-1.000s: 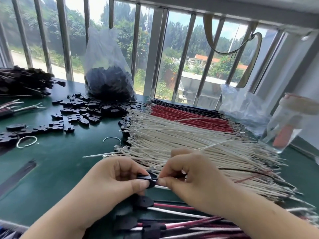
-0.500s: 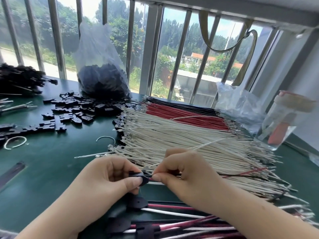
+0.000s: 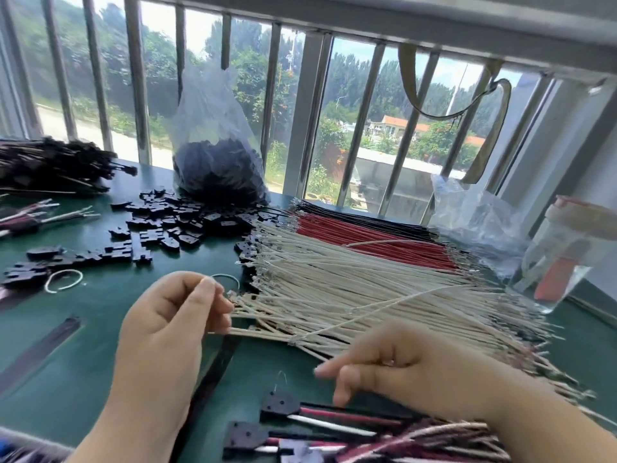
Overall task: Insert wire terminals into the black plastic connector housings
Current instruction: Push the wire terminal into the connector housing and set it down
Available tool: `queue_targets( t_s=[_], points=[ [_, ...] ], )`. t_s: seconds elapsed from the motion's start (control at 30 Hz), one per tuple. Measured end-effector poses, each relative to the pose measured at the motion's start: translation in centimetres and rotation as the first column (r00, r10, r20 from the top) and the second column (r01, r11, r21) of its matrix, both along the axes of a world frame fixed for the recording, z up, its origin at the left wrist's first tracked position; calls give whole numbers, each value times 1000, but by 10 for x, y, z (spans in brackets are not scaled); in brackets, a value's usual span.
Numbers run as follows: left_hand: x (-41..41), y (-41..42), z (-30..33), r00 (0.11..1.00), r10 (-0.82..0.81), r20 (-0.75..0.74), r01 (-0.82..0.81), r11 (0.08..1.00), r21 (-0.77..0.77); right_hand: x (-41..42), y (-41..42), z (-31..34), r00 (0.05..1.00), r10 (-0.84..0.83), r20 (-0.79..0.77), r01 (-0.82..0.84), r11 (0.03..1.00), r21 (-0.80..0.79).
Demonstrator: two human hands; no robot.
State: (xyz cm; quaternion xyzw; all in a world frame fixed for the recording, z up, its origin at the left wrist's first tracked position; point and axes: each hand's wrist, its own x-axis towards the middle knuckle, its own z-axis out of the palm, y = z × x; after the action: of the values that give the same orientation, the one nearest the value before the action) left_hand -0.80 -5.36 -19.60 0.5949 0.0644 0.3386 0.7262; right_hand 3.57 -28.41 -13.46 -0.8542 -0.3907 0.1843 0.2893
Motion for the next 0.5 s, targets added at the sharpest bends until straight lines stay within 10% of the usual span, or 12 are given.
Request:
queue_targets(
  t_s=[0.13,0.23,0.37,0.5],
  points=[
    [6,24,4,959,279,41,-282,948,146,7,11,-21,802,-140,581,148,988,34],
    [21,58,12,882,471,-3,-343,646,682,10,18,-30,621,-21,783,118,991,-67],
    [45,96,21,613,760,-215,117,182,976,19,20,-34,585,-16,811,44,999,-12],
    [57,110,14,453,818,-355,319,223,921,21,19,-34,547,-39,836,65,998,5]
  ],
)
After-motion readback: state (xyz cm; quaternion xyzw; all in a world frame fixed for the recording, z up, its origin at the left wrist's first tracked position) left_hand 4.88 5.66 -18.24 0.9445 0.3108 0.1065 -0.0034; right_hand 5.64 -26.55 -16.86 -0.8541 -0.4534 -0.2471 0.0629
